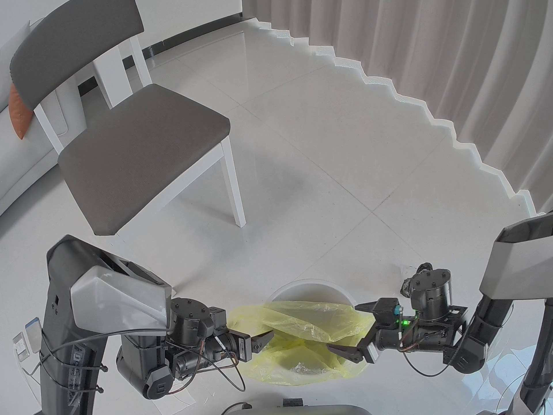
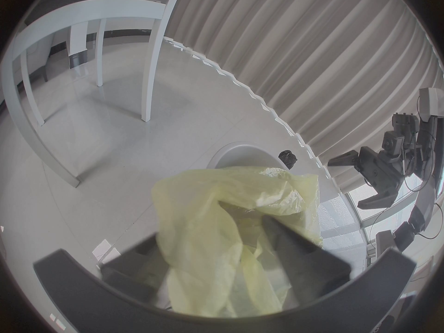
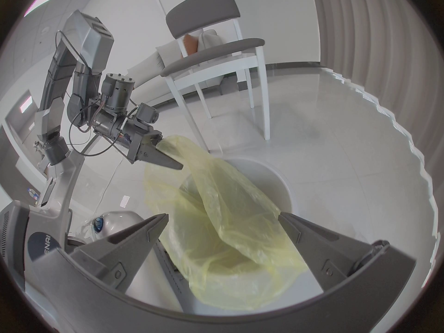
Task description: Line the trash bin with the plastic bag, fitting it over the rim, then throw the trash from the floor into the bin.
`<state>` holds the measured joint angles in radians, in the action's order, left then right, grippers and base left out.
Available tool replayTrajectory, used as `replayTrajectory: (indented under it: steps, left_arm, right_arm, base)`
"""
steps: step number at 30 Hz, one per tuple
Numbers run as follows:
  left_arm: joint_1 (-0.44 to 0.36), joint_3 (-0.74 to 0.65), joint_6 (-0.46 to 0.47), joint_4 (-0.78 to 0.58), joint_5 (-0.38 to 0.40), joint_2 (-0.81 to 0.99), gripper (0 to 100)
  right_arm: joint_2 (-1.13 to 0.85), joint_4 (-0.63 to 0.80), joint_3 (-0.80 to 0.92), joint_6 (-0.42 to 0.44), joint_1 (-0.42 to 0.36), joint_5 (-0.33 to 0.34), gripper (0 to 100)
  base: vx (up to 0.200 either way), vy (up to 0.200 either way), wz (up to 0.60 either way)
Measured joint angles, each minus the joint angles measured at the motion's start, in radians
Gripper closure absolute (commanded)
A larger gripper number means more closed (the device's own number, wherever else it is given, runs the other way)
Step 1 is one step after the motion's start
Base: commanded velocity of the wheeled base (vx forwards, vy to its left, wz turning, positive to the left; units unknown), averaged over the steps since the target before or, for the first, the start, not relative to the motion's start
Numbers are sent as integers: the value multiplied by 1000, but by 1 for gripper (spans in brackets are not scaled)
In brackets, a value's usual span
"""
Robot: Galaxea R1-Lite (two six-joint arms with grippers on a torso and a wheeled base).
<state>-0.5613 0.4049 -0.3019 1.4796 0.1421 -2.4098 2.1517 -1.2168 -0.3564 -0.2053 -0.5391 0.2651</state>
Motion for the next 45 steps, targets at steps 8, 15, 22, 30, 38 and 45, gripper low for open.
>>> replayTrajectory:
  steps: [8,15,22,30,38,45]
  left_arm:
    - [7,-61,2,7,-6,38,0]
    - [11,-92,3,16,-9,80,0]
    - [13,-104,3,18,-10,109,0]
    - [15,-103,3,20,-10,118,0]
    - [14,-105,3,35,-12,120,0]
    - [20,-103,3,41,-12,122,0]
  right_arm:
    - [80,125,-150,-41,-52,-13,0]
    - [132,295,-313,-75,-58,-14,0]
    - [181,428,-461,-132,-57,-14,100]
    - [211,534,-561,-145,-58,-34,100]
    - [170,659,-636,-175,-60,-48,100]
    - [81,737,-667,-229,-60,-71,100]
  base:
    - [0,0,0]
    - [0,0,0]
    - [0,0,0]
    - [0,0,0]
    - [0,0,0]
    - [0,0,0]
